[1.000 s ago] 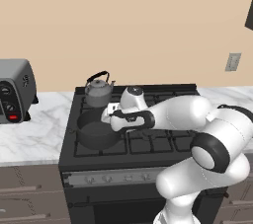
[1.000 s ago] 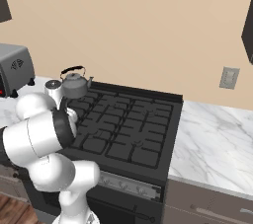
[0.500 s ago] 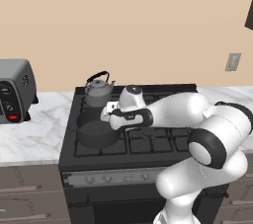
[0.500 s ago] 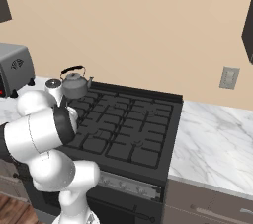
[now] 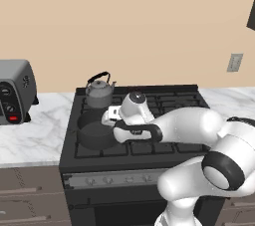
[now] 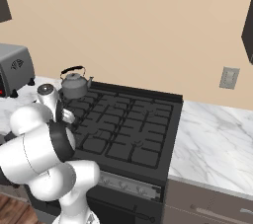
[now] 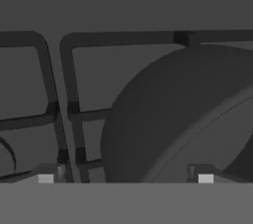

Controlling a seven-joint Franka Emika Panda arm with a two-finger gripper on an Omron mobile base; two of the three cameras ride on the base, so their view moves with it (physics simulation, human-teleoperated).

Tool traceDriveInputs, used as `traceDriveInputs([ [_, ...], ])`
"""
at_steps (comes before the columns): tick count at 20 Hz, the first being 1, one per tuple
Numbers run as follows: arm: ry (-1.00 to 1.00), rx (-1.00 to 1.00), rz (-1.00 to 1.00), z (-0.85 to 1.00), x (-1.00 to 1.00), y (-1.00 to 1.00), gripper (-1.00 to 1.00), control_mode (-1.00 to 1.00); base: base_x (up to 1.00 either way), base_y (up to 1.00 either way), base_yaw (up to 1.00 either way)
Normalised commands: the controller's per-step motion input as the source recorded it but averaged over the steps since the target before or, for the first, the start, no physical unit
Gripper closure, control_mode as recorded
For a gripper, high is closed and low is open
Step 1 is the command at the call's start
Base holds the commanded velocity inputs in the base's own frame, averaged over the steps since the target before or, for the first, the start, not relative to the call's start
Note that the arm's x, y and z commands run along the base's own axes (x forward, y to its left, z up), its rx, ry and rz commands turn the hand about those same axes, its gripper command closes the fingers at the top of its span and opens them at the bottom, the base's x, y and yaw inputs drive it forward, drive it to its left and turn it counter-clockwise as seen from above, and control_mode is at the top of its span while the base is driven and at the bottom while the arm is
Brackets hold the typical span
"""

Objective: Pick the kettle from the cabinet and place it on a stove burner. Then pick the pot from the counter and place it on another stove burner. Finally, turn both burners on.

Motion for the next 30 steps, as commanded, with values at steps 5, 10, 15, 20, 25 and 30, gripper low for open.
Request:
traceDriveInputs([
  [5, -0.16, -0.04, 0.0, 0.25, -0.46, 0.0, -1.0, -1.0, 0.0, 0.0, 0.0],
  [10, -0.18, -0.08, 0.0, 0.41, -0.3, 0.05, -1.0, -1.0, 0.0, 0.0, 0.0],
  [15, -0.16, -0.1, 0.0, 0.42, -0.28, 0.09, -1.0, -1.0, 0.0, 0.0, 0.0],
  [20, -0.14, -0.11, 0.0, 0.43, -0.29, 0.15, -1.0, -1.0, 0.0, 0.0, 0.0],
  [25, -0.1, -0.11, 0.0, 0.18, -0.29, 0.16, -1.0, -1.0, 0.0, 0.0, 0.0],
  [30, -0.05, -0.09, 0.0, 0.0, -0.31, 0.17, -1.0, -1.0, 0.0, 0.0, 0.0],
])
